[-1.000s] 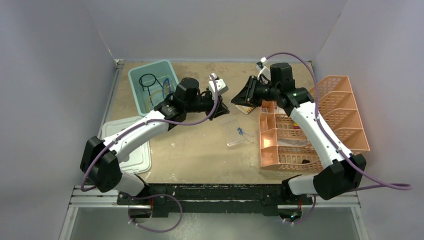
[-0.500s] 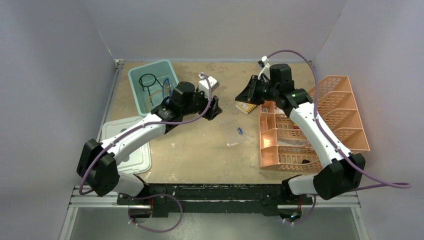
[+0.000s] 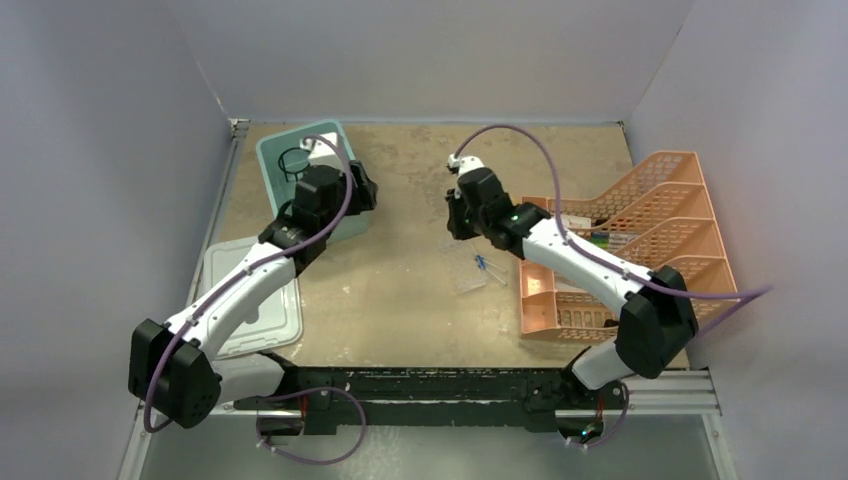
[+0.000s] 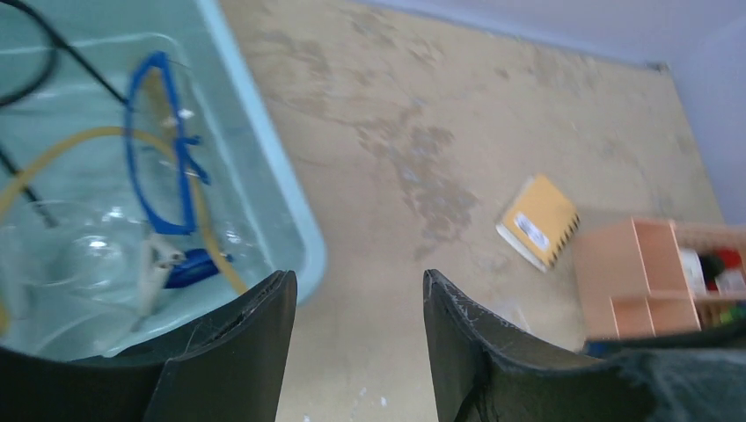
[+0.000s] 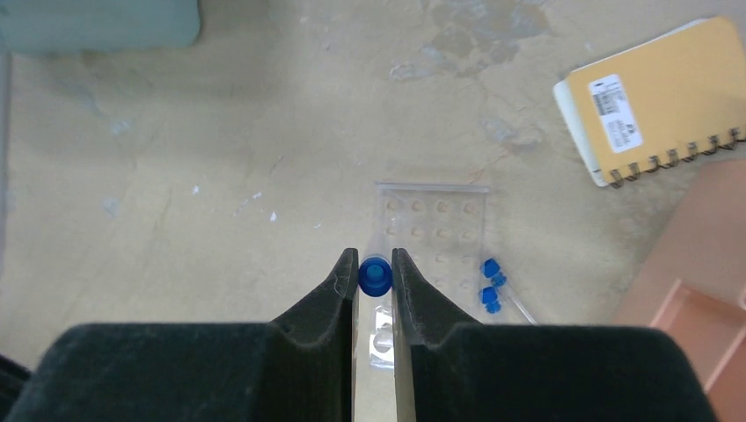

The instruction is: Organize the chemistry lab equipment

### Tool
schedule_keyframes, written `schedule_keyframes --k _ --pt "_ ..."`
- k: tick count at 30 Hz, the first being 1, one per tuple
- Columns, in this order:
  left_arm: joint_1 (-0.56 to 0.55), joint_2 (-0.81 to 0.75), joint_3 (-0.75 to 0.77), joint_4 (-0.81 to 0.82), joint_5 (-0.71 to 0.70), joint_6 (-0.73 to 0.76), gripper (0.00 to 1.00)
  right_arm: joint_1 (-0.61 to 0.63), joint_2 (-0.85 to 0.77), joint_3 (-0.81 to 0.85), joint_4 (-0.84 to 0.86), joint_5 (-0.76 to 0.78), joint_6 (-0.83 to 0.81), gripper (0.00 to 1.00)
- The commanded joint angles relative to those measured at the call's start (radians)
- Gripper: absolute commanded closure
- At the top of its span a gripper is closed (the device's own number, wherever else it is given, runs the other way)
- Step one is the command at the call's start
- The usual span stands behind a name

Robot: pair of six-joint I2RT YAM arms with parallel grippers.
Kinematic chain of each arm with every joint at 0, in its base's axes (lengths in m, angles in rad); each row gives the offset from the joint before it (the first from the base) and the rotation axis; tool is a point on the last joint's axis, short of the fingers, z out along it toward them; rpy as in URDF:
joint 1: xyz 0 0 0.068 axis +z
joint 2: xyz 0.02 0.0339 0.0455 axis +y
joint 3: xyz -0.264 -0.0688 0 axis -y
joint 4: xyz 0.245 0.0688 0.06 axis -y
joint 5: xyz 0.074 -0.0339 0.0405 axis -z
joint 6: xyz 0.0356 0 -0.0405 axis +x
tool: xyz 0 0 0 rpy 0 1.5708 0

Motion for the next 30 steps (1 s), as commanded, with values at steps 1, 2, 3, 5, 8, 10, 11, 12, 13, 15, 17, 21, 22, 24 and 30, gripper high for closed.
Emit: schedule_keyframes --k 1,2,3,5,8,10,11,12,13,15,17,21,22,24,30 --pt "0.042 -0.062 0.104 -0.065 -0.116 -0.05 0.46 0.06 0.019 -0.057 0.154 0.15 -0.061 0.93" --pt "0.043 -0.072 0.113 -0.073 -0.119 -0.044 0.46 0.064 0.029 -0.065 0.171 0.156 -0.067 0.93" --pt "0.043 -0.079 0.125 -0.085 -0.122 -0.042 0.45 0.071 0.04 -0.069 0.184 0.169 -0.074 0.93" --pt "0.044 -0.078 0.15 -0.112 -0.112 -0.03 0.45 0.078 0.063 -0.062 0.195 0.177 -0.088 0.93" --pt "0.044 -0.064 0.172 -0.134 -0.093 -0.024 0.45 0.084 0.085 -0.05 0.21 0.182 -0.105 0.94" --pt "0.044 -0.06 0.175 -0.135 -0.09 -0.027 0.45 0.086 0.101 -0.048 0.216 0.172 -0.12 0.94" --pt "0.044 -0.059 0.176 -0.135 -0.089 -0.027 0.45 0.086 0.108 -0.053 0.218 0.169 -0.127 0.94" --pt "0.044 -0.058 0.177 -0.136 -0.088 -0.027 0.45 0.087 0.112 -0.058 0.218 0.163 -0.13 0.94" --pt "0.044 -0.056 0.178 -0.138 -0.088 -0.026 0.45 0.087 0.115 -0.064 0.228 0.153 -0.141 0.94" --pt "0.044 -0.05 0.177 -0.142 -0.084 -0.022 0.45 0.087 0.115 -0.076 0.254 0.124 -0.163 0.94" --pt "0.044 -0.041 0.18 -0.152 -0.078 -0.016 0.45 0.087 0.113 -0.08 0.265 0.089 -0.166 0.94" --pt "0.044 -0.033 0.18 -0.167 -0.086 0.001 0.45 0.087 0.112 -0.091 0.28 0.035 -0.168 0.94" --pt "0.044 -0.034 0.179 -0.169 -0.088 0.008 0.45 0.088 0.117 -0.092 0.275 0.03 -0.174 0.94" --pt "0.044 -0.037 0.176 -0.167 -0.094 0.011 0.45 0.089 0.124 -0.09 0.262 0.035 -0.187 0.94" --pt "0.044 -0.035 0.17 -0.161 -0.088 0.004 0.45 0.093 0.132 -0.089 0.226 0.096 -0.215 0.94"
